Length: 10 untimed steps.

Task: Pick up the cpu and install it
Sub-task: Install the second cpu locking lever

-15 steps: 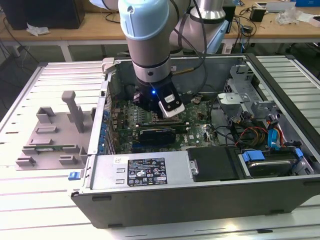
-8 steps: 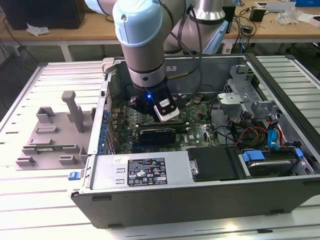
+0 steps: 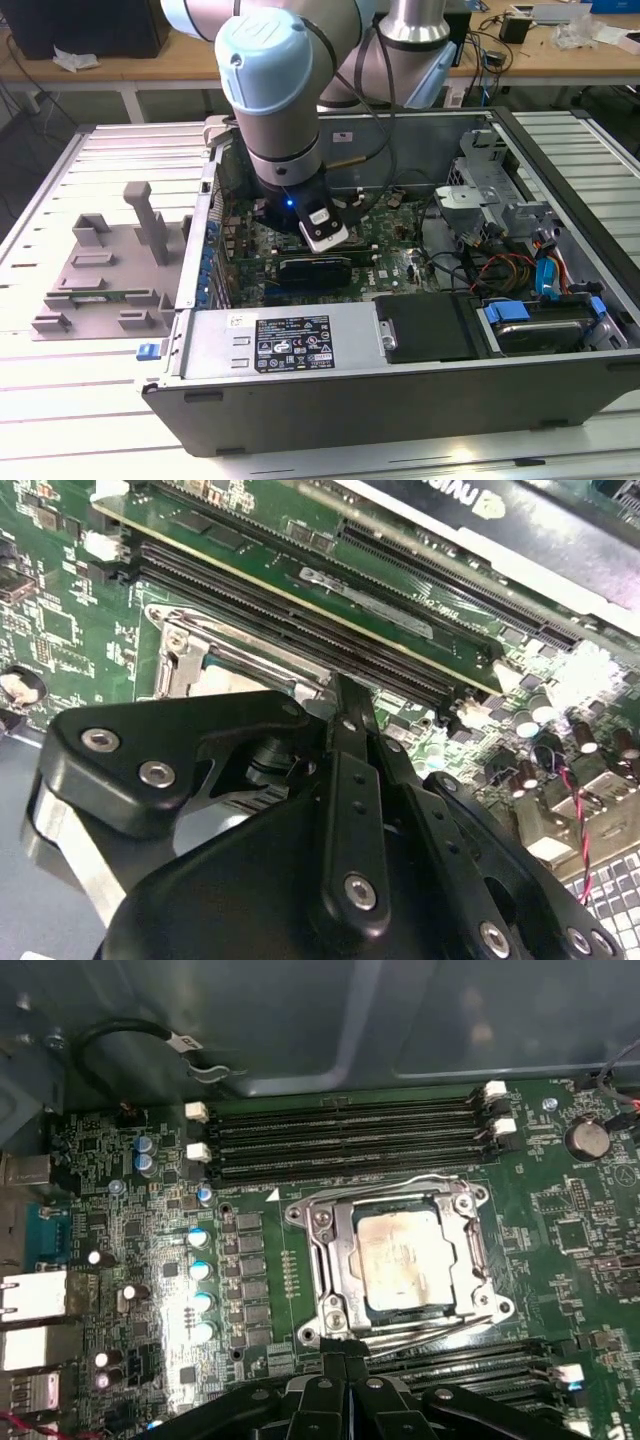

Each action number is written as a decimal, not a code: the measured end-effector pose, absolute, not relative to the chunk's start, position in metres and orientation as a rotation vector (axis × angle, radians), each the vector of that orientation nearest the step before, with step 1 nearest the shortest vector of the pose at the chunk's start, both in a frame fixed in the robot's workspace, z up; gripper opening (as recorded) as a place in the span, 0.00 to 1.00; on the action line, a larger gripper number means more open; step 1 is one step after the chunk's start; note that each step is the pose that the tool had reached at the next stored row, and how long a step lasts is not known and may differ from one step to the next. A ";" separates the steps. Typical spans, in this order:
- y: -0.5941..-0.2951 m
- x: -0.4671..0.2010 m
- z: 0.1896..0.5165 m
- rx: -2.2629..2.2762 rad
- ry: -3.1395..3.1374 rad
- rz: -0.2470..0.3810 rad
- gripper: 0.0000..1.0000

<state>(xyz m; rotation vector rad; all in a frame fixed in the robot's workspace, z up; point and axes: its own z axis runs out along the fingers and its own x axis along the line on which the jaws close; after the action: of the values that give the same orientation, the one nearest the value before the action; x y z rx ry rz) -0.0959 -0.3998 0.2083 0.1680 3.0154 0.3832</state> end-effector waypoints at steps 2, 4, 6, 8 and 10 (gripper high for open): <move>-0.400 -0.096 0.206 0.170 3.012 0.413 0.11; -0.400 -0.096 0.205 0.172 3.012 0.414 0.11; -0.401 -0.096 0.203 0.176 3.011 0.414 0.11; -0.402 -0.097 0.202 0.179 3.011 0.415 0.11; -0.402 -0.098 0.201 0.182 3.009 0.427 0.11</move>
<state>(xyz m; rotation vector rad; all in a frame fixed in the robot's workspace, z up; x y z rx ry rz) -0.0978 -0.4024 0.2008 0.1817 3.0093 0.4272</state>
